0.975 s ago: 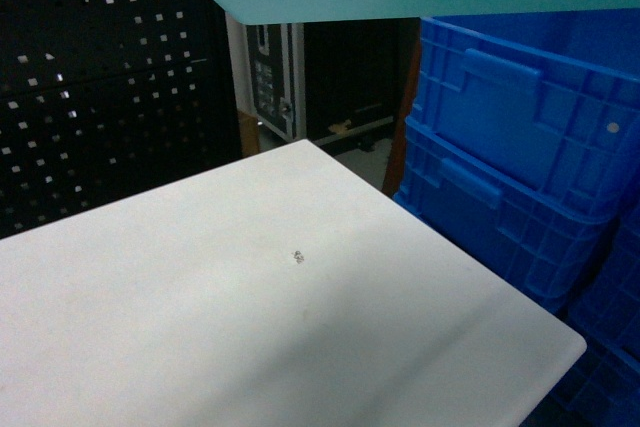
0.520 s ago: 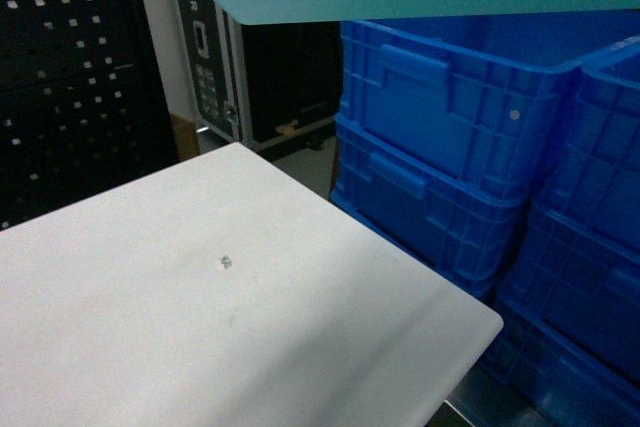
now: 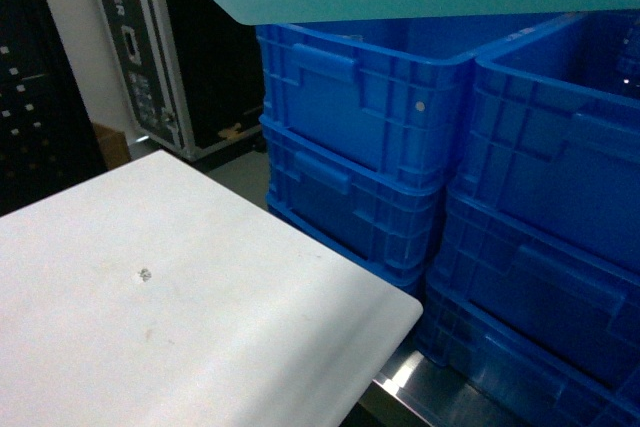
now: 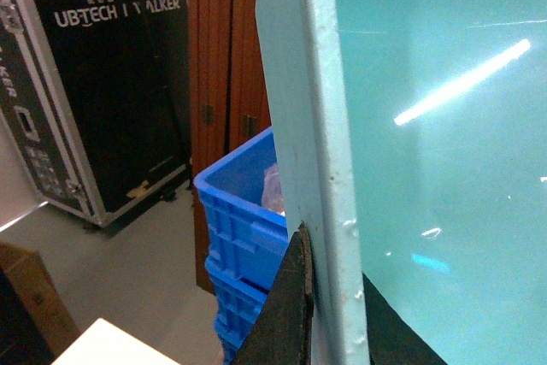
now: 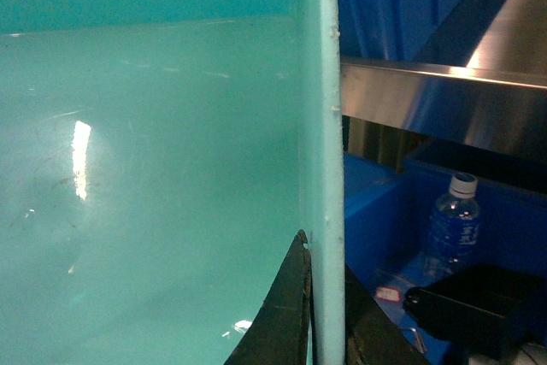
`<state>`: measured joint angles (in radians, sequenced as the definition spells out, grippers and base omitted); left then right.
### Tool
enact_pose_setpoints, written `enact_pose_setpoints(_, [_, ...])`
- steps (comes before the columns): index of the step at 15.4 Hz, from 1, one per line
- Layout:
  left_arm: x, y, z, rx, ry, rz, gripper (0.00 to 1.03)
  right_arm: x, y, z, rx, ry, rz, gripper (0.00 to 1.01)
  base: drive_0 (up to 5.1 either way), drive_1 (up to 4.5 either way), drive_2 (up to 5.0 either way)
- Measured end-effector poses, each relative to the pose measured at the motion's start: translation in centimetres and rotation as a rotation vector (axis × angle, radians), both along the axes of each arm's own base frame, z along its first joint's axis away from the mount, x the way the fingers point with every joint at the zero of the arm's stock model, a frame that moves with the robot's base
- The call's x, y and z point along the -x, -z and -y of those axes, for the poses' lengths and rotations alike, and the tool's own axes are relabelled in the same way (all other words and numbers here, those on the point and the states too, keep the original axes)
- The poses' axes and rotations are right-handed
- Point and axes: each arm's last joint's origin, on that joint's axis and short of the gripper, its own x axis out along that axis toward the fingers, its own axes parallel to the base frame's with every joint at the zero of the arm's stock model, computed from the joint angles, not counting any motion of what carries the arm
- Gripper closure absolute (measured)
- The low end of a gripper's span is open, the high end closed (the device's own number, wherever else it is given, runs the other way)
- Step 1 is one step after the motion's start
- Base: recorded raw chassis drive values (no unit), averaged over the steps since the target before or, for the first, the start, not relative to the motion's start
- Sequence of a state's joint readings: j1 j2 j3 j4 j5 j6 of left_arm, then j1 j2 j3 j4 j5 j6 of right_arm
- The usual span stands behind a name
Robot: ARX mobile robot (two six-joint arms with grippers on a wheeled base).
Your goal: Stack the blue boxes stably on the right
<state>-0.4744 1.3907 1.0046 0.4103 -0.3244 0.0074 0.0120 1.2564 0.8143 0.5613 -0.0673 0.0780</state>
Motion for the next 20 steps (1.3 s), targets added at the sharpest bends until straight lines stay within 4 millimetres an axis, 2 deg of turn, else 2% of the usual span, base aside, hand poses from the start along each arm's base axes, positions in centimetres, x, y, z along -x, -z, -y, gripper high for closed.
enact_pose_setpoints(20, [0.00, 0.00, 0.00, 0.000, 0.000, 0.000, 1.01, 0.02, -0.02, 0.00, 0.000, 0.000, 0.001, 0.99, -1.6, -1.62, -1.6])
